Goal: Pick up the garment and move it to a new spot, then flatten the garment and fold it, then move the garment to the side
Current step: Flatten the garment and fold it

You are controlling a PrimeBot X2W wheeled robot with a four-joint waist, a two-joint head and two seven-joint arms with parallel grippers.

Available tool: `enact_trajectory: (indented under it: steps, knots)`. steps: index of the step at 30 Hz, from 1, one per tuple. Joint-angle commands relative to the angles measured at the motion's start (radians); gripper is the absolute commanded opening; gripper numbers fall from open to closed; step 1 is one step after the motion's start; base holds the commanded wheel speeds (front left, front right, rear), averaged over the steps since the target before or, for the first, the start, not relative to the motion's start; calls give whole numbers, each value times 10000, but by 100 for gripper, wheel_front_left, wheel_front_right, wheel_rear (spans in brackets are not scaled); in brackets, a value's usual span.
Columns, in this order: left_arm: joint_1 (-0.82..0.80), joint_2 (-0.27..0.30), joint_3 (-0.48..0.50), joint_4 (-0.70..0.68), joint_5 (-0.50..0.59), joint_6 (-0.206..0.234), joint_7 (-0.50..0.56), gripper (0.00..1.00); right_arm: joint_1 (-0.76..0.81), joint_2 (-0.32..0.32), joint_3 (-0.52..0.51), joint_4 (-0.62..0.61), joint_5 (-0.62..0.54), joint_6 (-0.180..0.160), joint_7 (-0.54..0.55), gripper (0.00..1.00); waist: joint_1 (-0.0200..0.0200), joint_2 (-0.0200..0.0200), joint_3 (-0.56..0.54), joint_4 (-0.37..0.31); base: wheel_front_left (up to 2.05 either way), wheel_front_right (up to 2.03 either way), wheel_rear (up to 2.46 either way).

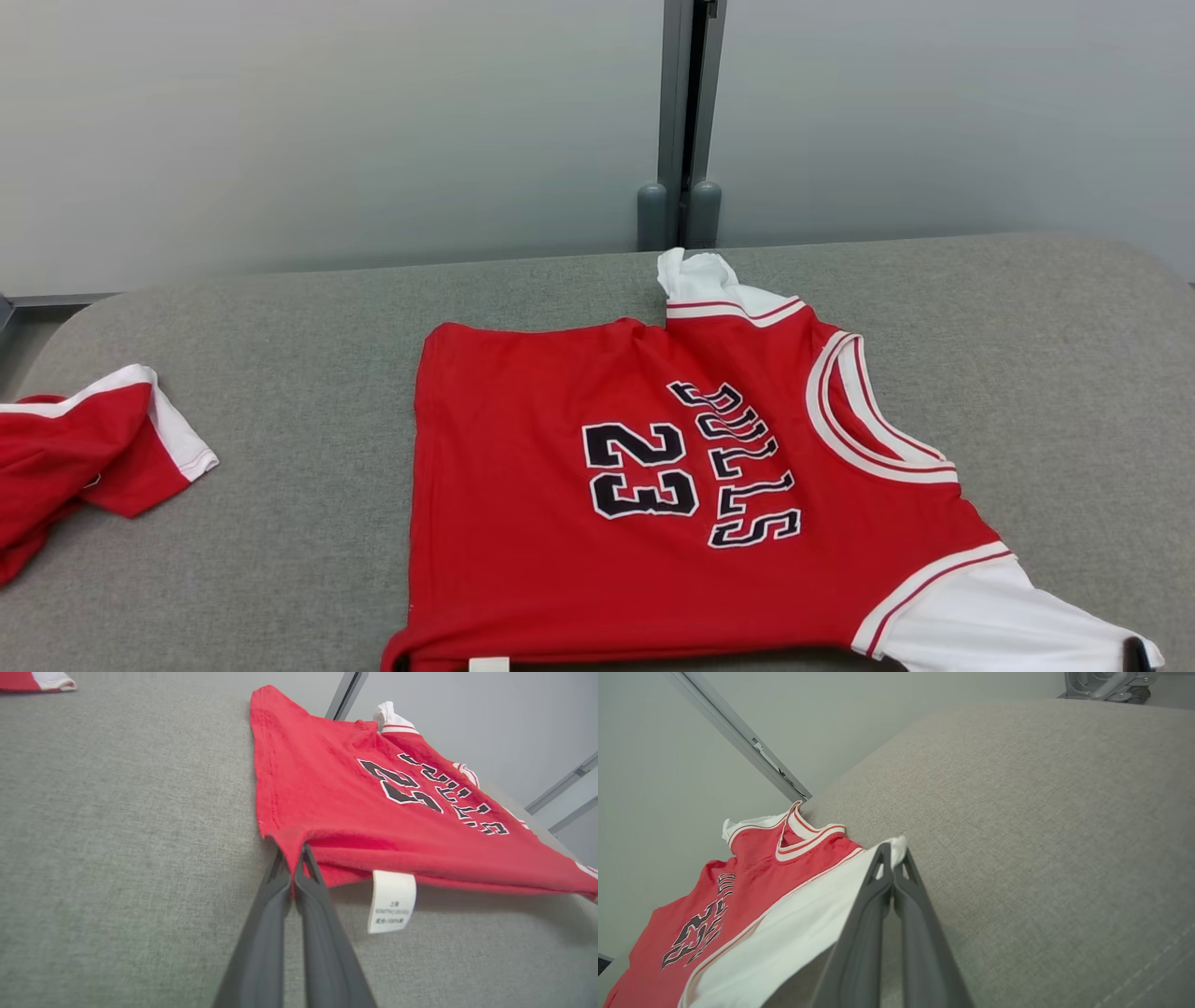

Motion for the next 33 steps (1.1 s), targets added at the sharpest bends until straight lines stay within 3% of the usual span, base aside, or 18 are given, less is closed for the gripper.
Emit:
enact_trajectory:
  steps: [1, 9, 20, 26, 33]
  knots:
    - [-54, 28, 15, -258, 158, 31, -46, 0, -26, -75, -61, -204, 125, -10, -55, 0, 2, 0, 23, 44, 0, 0, 0]
    - [-1409, 109, -176, -528, 193, 31, -47, 0, -1702, -67, 378, -356, 11, -5, -54, 0, 2, 0, 647, 175, 0, 0, 0]
    - [-3865, 485, -1039, 1023, -637, 30, -38, 0, -5163, -62, 632, 1912, -1371, -5, -48, 0, 2, 0, 1854, 377, 0, 0, 0]
    - [-4716, 737, -1489, 1466, -1029, 30, -39, 0, -6395, -63, 167, 2689, -2112, -5, -46, 0, 2, 0, 2280, 469, 0, 0, 0]
    - [-5167, 907, -1911, 1415, -1202, 30, -38, 0, -7024, -65, -226, 2770, -2618, -5, -48, 0, 2, 0, 2494, 471, 0, 0, 0]
